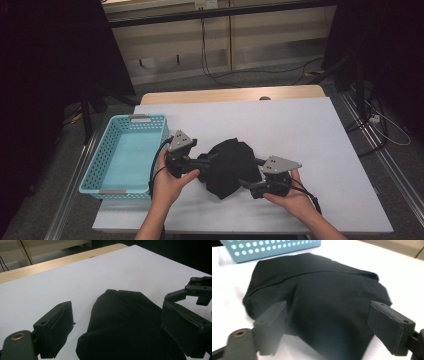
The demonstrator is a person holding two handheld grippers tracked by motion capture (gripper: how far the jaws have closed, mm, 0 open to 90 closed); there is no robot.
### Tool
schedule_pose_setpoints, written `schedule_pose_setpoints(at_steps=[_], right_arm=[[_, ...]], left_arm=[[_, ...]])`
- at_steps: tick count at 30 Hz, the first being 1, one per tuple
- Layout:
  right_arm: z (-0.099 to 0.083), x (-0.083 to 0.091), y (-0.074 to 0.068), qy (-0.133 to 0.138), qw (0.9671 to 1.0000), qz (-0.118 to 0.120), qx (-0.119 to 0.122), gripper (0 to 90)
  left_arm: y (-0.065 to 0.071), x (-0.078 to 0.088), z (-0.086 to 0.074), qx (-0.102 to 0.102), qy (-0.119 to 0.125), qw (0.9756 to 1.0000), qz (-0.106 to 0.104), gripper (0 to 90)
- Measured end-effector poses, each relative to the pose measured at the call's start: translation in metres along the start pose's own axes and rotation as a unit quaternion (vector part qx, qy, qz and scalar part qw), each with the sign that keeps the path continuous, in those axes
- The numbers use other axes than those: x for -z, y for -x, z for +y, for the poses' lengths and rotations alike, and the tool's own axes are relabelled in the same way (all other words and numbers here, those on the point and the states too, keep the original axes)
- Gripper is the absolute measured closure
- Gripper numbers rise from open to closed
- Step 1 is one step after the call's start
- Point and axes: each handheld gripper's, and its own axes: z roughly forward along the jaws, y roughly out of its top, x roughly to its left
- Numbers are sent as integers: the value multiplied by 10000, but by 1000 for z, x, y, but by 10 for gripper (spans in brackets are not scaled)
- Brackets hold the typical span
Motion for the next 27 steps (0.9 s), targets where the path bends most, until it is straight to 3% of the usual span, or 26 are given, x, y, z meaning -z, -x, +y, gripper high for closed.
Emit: schedule_pose_setpoints(at_steps=[2, 6, 8, 15, 18, 23, 27], right_arm=[[-1, -2, -1, -91, 9999, 104, -10, 198], [-3, -5, -3, -278, 9996, 82, 40, 239], [-3, -3, -2, -219, 9997, 73, -74, 234], [-4, 0, -3, -231, 9997, -10, -35, 262], [-6, -1, -2, -426, 9991, -44, 58, 357], [-6, -5, 0, -575, 9983, 97, -5, 440], [-6, -10, 1, -773, 9968, 189, 34, 565]], left_arm=[[0, 0, 0, 22, 33, 10000, 10, 113], [2, -1, -1, -44, -12, 10000, 18, 112], [3, -2, -3, -66, -62, 10000, 9, 113], [9, -4, -2, -91, -81, 9999, -37, 112], [11, -3, -1, -122, -72, 9999, -36, 112], [11, -1, -4, -145, -93, 9999, -10, 112], [9, 1, -7, -143, -110, 9998, 11, 115]])
